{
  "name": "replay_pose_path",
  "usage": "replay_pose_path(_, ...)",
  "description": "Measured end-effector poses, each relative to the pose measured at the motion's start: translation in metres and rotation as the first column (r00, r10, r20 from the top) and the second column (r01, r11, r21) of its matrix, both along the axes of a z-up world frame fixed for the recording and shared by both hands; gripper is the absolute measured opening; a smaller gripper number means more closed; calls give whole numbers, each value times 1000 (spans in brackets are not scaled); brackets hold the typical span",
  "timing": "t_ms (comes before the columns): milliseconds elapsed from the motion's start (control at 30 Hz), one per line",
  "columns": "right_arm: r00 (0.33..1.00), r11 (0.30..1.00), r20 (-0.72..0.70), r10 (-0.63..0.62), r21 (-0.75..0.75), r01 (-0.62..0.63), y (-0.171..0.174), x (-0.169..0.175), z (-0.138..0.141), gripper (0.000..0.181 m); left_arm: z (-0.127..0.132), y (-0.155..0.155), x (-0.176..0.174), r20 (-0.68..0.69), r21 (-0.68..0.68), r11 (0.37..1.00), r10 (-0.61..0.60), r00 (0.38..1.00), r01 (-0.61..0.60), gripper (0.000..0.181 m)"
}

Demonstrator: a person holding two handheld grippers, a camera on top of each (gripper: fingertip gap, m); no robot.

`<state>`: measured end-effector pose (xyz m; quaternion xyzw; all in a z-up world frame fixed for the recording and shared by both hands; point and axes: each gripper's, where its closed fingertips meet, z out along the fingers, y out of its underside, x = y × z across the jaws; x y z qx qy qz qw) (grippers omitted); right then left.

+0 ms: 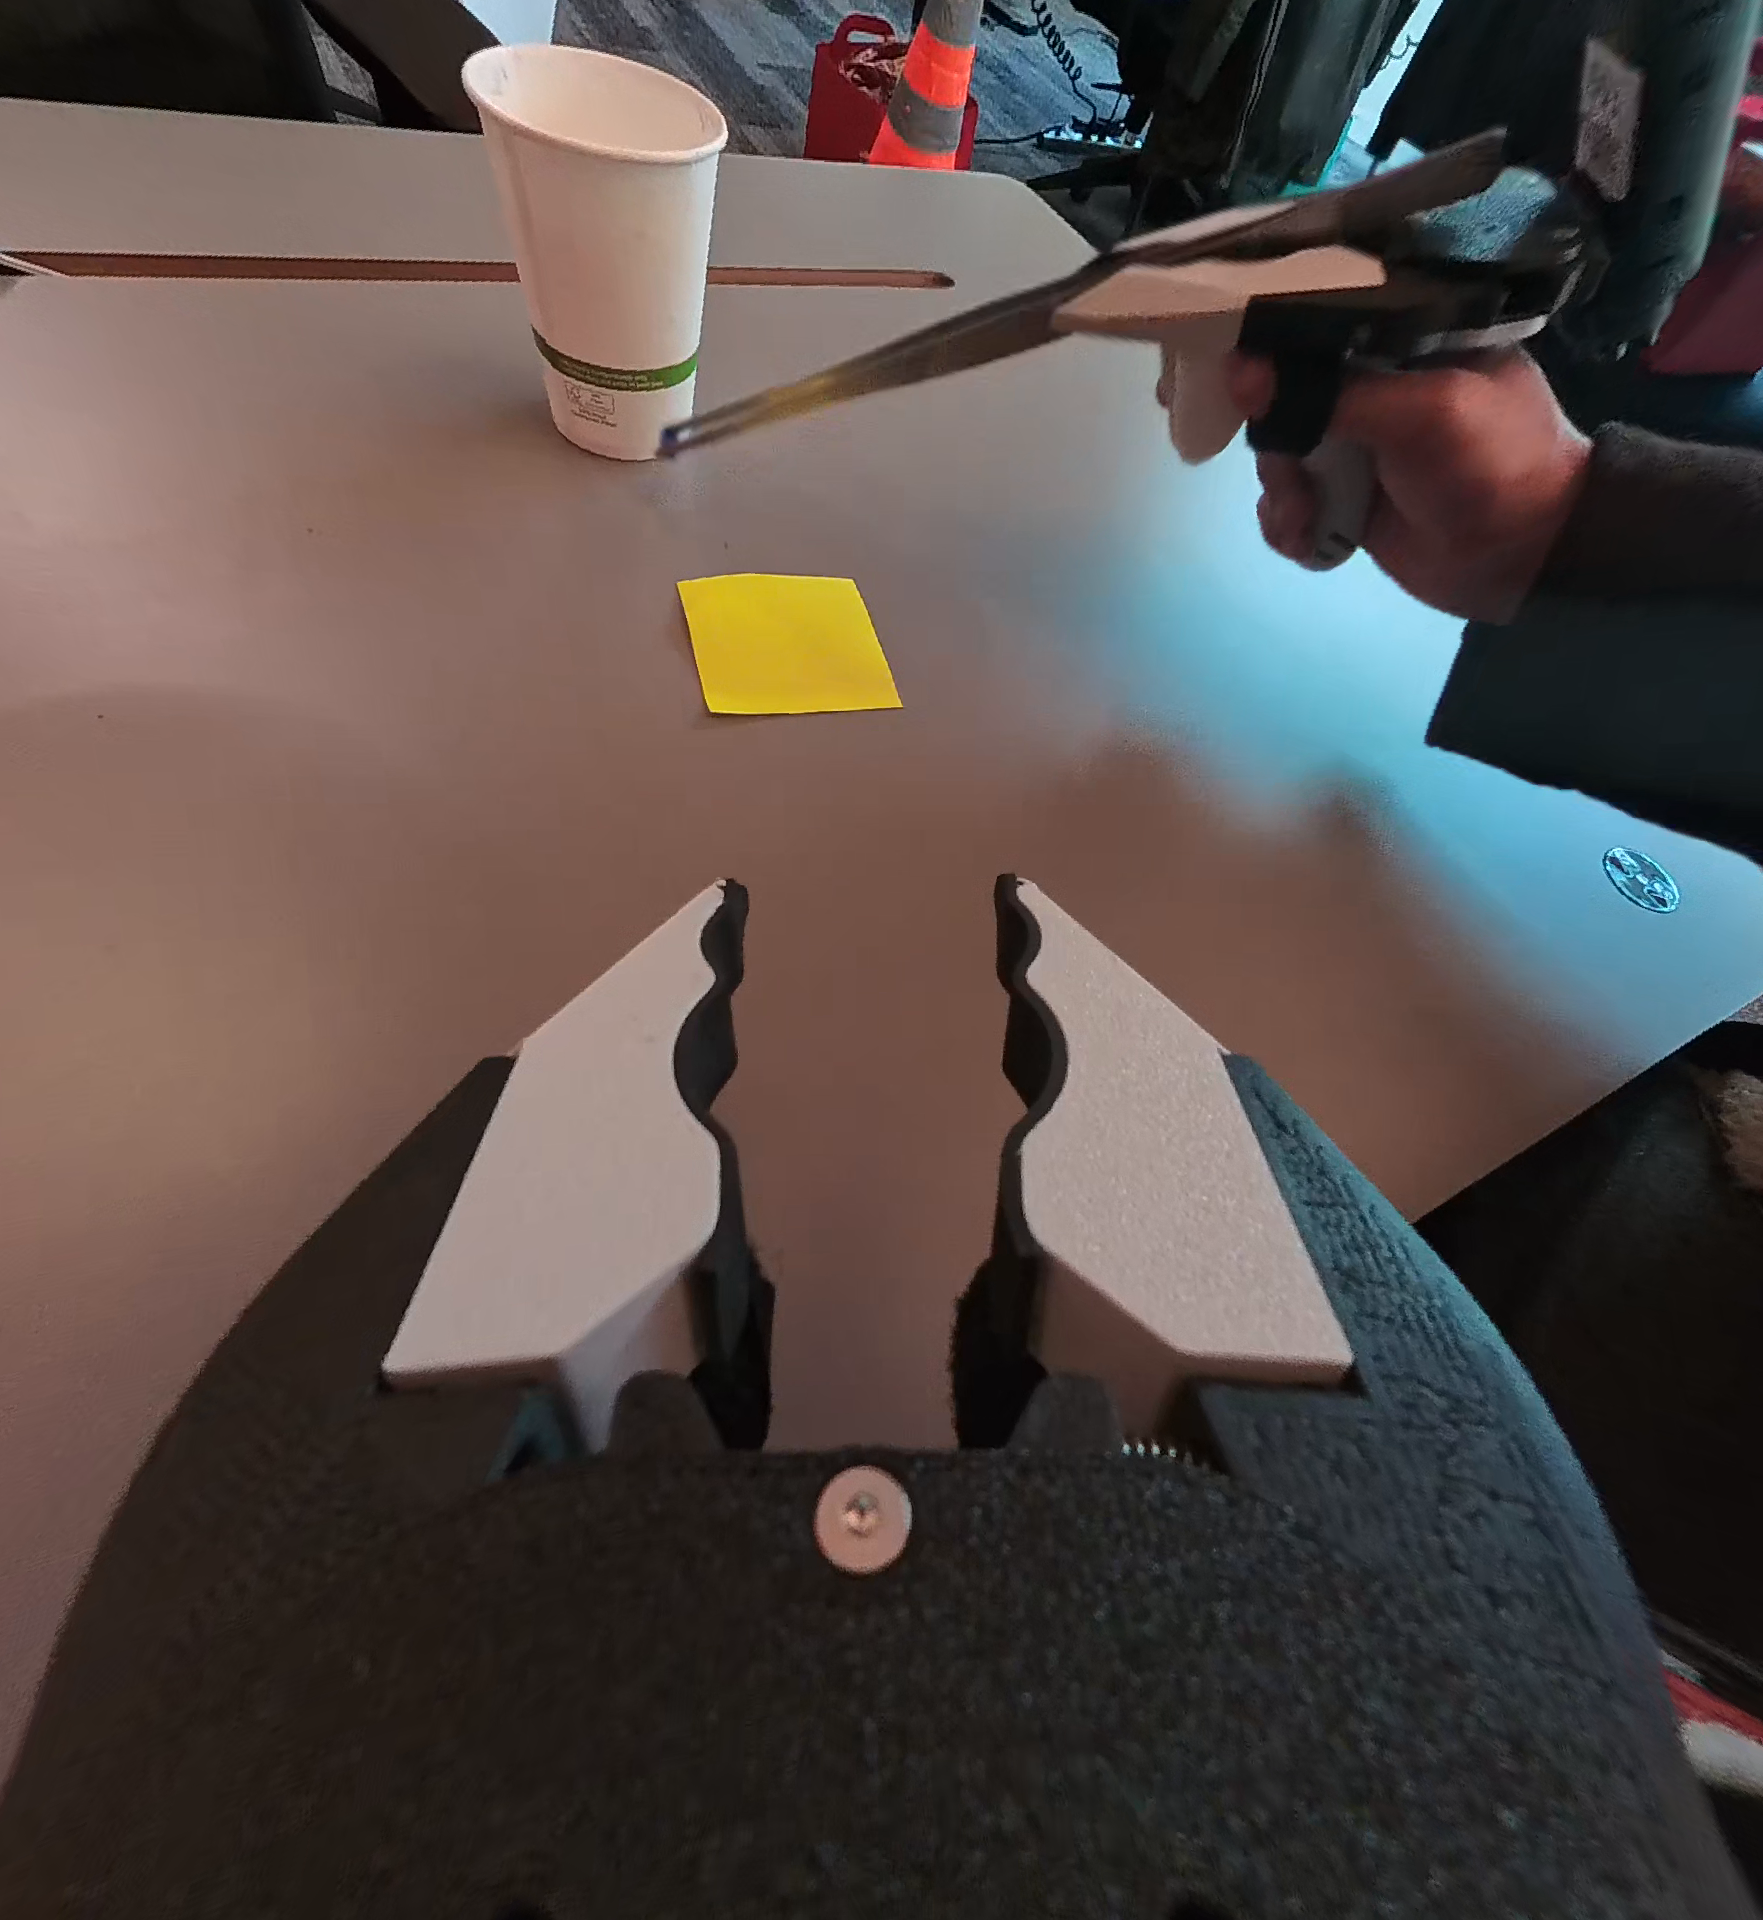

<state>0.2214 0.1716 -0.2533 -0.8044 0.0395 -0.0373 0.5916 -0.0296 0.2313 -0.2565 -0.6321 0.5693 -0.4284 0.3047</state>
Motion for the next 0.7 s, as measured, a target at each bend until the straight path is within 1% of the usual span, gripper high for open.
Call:
replay_pose_path(67, 999, 999, 36, 18, 35, -19, -1, -5, 22, 13, 0, 0, 0, 0, -2, 1000, 0, 1000, 0, 49)
replay_pose_path(200, 996, 992, 92, 12, 120, -23, -2, -4, 78, 14, 0, -1, 1, 2, -8, 1000, -1, 1000, 1, 49)
replay_pose_path(267, 994, 992, 105, -17, 128, 4, 0, 7, 100, 14, 0, -2, 1, 2, -10, 1000, -4, 1000, 4, 49)
replay_pose_path(333, 992, 993, 111, -52, 107, 40, 4, 24, 112, 14, 0, -2, 1, 3, -9, 1000, -5, 1000, 5, 49)
replay_pose_path(467, 996, 997, 56, -70, -9, 70, 20, 52, 103, 14, 2, -2, 0, 7, -3, 1000, -3, 1000, 3, 49)
replay_pose_path(567, 999, 997, 12, -47, -60, 48, 33, 56, 91, 15, 3, 0, -1, 9, 0, 1000, 2, 1000, -2, 49)
replay_pose_path(700, 999, 992, 38, -30, -124, 35, 45, 54, 78, 15, 3, 1, -1, 11, 0, 1000, 5, 1000, -5, 49)
